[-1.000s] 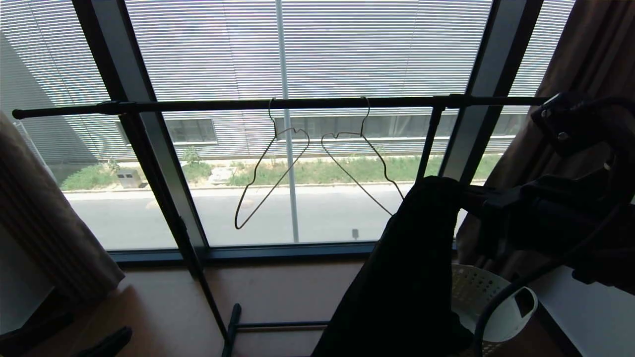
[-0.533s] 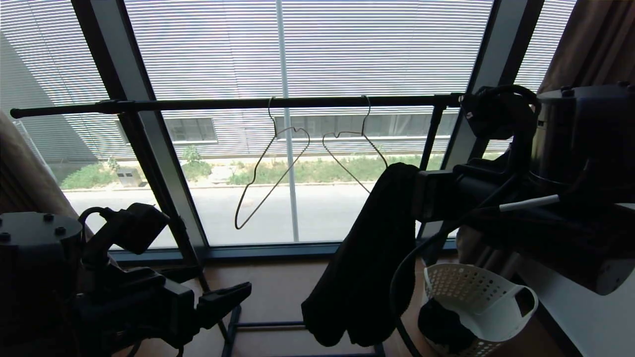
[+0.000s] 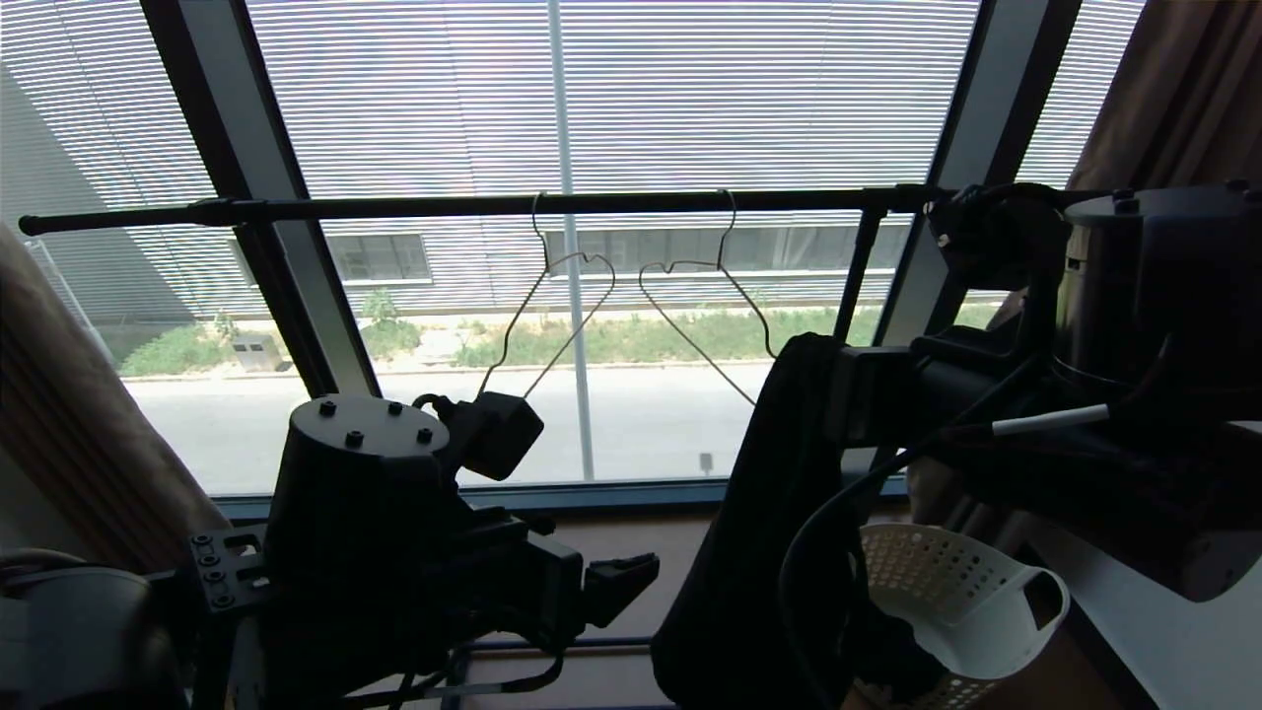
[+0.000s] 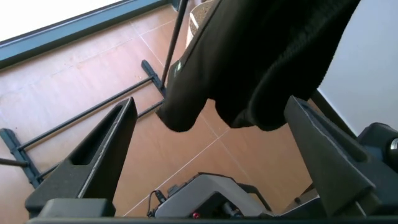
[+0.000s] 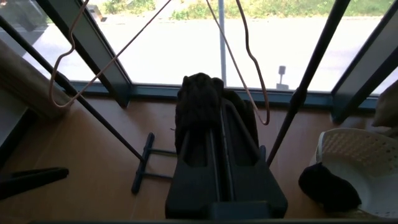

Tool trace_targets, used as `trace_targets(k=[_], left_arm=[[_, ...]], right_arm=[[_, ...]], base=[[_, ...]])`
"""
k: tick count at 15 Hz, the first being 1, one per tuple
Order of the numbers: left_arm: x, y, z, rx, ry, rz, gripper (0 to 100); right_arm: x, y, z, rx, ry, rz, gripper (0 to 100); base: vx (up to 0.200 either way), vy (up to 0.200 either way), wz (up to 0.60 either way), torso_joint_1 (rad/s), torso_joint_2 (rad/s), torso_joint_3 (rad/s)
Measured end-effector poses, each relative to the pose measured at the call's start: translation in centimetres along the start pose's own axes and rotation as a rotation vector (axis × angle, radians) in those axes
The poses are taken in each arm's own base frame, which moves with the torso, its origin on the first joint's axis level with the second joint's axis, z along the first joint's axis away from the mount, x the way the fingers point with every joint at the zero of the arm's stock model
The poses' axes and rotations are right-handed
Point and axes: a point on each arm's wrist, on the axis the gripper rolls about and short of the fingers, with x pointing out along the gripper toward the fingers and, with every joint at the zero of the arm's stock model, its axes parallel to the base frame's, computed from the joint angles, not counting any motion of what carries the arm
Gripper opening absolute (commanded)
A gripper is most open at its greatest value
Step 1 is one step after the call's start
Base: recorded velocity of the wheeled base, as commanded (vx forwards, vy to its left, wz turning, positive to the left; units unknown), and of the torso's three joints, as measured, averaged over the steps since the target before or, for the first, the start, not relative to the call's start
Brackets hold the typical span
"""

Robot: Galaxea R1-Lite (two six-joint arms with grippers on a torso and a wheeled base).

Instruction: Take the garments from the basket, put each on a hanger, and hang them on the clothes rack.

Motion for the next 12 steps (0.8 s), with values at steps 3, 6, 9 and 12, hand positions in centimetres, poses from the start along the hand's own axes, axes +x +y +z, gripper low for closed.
trace_targets(k=[3, 6, 9, 12], left_arm=[[1.0, -1.0, -0.4, 0.021, 0.029, -0.029, 100], [2.8, -1.5, -0.1, 0.028, 0.038, -0.016, 100], [5.3, -1.8, 0.1, 0.03, 0.045, 0.018, 100], [7.4, -2.9, 0.0, 0.045, 0.059, 0.009, 100]], right_arm=[[0.1, 0.1, 0.0, 0.005, -0.003, -0.011, 0], [0.2, 0.1, 0.1, 0.024, -0.007, -0.01, 0], [0.2, 0.1, 0.2, 0.029, -0.009, -0.009, 0], [0.3, 0.2, 0.1, 0.036, -0.006, -0.01, 0]], base=[[0.0, 0.0, 0.0, 0.0, 0.0, 0.0], [0.0, 0.0, 0.0, 0.0, 0.0, 0.0], [0.0, 0.0, 0.0, 0.0, 0.0, 0.0], [0.0, 0.0, 0.0, 0.0, 0.0, 0.0]])
